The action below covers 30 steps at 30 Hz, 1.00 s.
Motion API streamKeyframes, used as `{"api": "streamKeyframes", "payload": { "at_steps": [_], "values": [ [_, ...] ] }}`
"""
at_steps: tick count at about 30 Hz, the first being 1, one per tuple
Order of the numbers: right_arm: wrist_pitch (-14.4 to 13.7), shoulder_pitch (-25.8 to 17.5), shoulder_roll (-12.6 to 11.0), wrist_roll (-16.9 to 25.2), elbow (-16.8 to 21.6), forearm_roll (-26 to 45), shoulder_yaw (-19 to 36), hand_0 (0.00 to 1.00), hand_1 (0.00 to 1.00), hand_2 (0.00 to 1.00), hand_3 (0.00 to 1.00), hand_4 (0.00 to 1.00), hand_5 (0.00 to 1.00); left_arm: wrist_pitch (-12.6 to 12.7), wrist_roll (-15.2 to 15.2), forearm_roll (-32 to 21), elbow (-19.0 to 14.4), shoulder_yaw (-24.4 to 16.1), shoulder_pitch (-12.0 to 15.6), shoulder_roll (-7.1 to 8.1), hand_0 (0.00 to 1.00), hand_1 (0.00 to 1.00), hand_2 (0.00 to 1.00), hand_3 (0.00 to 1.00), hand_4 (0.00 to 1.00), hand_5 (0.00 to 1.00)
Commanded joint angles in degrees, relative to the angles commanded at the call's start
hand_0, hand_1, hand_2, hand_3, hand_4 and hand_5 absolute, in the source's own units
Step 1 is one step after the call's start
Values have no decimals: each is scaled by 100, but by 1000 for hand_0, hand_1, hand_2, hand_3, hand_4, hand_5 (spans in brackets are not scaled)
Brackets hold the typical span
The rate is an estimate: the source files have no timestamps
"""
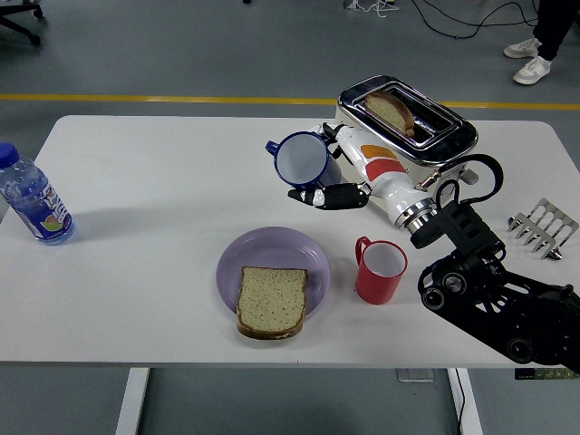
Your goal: Pick up the cup,pour liquid into bread,place the cup on the desk
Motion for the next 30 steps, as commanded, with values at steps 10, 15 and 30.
{"api": "streamKeyframes", "payload": {
  "at_steps": [10, 15, 30],
  "values": [
    [1034, -982, -365, -949, 1037, 1225, 1375, 374, 335, 504, 558, 655, 2, 10, -10, 0, 0, -7, -7, 0, 676, 742, 748, 642, 404, 998],
    [1116, -1452, -564, -1169, 1276, 1159, 1944, 364, 333, 505, 558, 641, 2, 15, -9, 11, 0, -5, -2, 1, 675, 741, 748, 642, 404, 998],
    [1029, -2719, -839, -1081, 1301, 994, 3312, 353, 327, 508, 558, 634, 2, 18, 0, 74, 0, -29, 31, 1, 676, 742, 746, 642, 404, 998]
  ]
}}
